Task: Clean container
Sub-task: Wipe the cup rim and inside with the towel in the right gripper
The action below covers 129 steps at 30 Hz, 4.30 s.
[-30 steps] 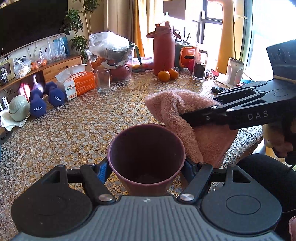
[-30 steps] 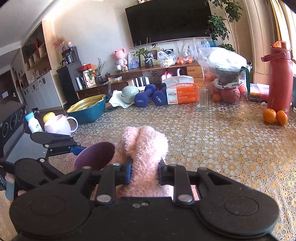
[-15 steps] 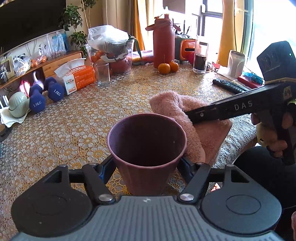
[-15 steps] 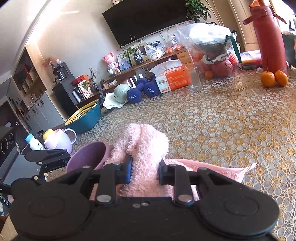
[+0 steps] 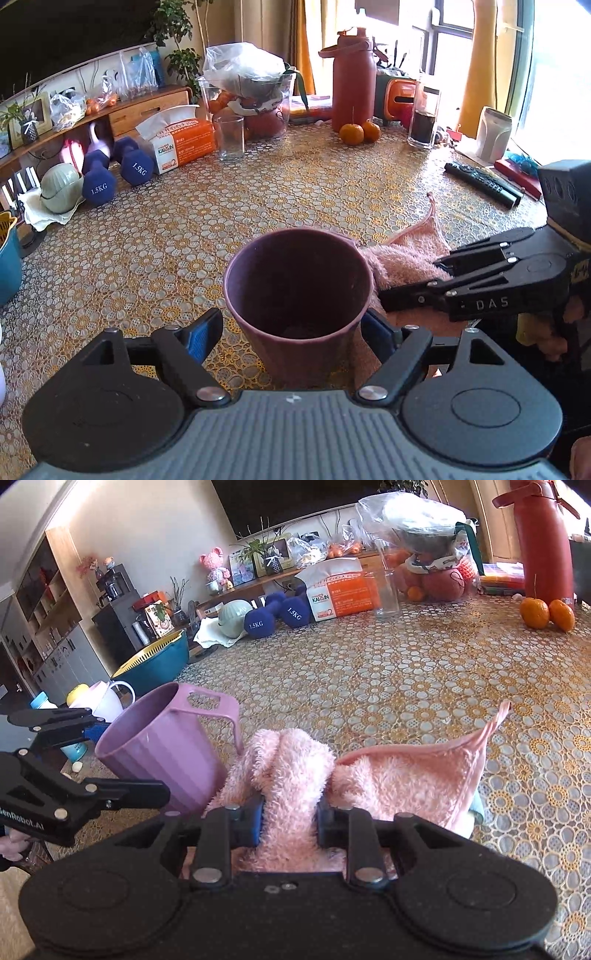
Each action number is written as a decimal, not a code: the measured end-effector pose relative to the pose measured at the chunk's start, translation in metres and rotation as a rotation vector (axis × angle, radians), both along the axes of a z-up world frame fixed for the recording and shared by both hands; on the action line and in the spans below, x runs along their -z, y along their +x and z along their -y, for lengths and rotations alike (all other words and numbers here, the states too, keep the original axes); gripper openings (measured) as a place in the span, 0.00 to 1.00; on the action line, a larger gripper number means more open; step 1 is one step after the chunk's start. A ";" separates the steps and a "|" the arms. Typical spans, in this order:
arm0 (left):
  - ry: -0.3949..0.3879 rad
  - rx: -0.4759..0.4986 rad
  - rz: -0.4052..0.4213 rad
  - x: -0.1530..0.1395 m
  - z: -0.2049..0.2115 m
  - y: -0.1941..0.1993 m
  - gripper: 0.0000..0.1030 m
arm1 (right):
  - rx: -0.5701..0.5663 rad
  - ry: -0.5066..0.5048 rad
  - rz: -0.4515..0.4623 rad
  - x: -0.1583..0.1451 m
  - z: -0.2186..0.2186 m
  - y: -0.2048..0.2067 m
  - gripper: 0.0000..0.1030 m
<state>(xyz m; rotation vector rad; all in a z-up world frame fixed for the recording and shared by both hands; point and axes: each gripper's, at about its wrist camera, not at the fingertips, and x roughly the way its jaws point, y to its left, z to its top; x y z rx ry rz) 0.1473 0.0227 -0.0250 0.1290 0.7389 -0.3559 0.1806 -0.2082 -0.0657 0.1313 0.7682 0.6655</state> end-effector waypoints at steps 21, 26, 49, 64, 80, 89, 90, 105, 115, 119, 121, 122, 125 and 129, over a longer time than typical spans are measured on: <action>0.095 -0.228 -0.042 0.007 0.039 0.016 0.72 | 0.019 0.029 0.010 0.003 0.012 -0.007 0.24; 0.102 -0.119 -0.005 0.009 0.035 0.006 0.72 | 0.040 0.055 0.031 -0.009 0.024 -0.001 0.24; 0.097 0.049 0.114 0.019 0.016 -0.008 0.72 | -0.166 0.062 -0.107 -0.009 -0.020 0.055 0.23; 0.103 0.102 0.169 0.021 0.013 -0.019 0.72 | -0.263 0.127 0.011 -0.059 -0.011 0.050 0.23; 0.111 0.109 0.182 0.023 0.013 -0.021 0.72 | -0.287 0.149 -0.112 -0.027 -0.038 0.066 0.23; 0.075 0.076 0.161 0.024 0.004 -0.020 0.72 | -0.206 0.174 -0.189 -0.005 -0.028 0.075 0.23; 0.079 0.074 0.161 0.024 0.004 -0.020 0.72 | -0.208 0.138 -0.186 -0.002 -0.030 0.072 0.23; 0.111 0.090 0.182 0.022 0.007 -0.031 0.72 | -0.266 0.237 -0.087 -0.055 -0.016 0.057 0.22; 0.148 0.112 0.181 0.027 0.013 -0.030 0.71 | -0.258 0.277 -0.182 -0.033 -0.026 0.065 0.22; 0.141 0.115 0.176 0.027 0.012 -0.029 0.71 | -0.241 0.306 -0.244 -0.016 -0.028 0.071 0.22; 0.140 0.113 0.176 0.027 0.012 -0.028 0.71 | -0.229 0.333 -0.280 -0.008 -0.026 0.075 0.22; 0.141 0.113 0.176 0.027 0.012 -0.028 0.71 | -0.222 0.340 -0.293 -0.004 -0.025 0.076 0.22; 0.139 0.115 0.174 0.028 0.012 -0.028 0.71 | -0.211 0.343 -0.323 0.005 -0.025 0.078 0.22; 0.144 0.114 0.173 0.028 0.013 -0.029 0.71 | -0.199 0.293 -0.323 0.009 -0.029 0.078 0.22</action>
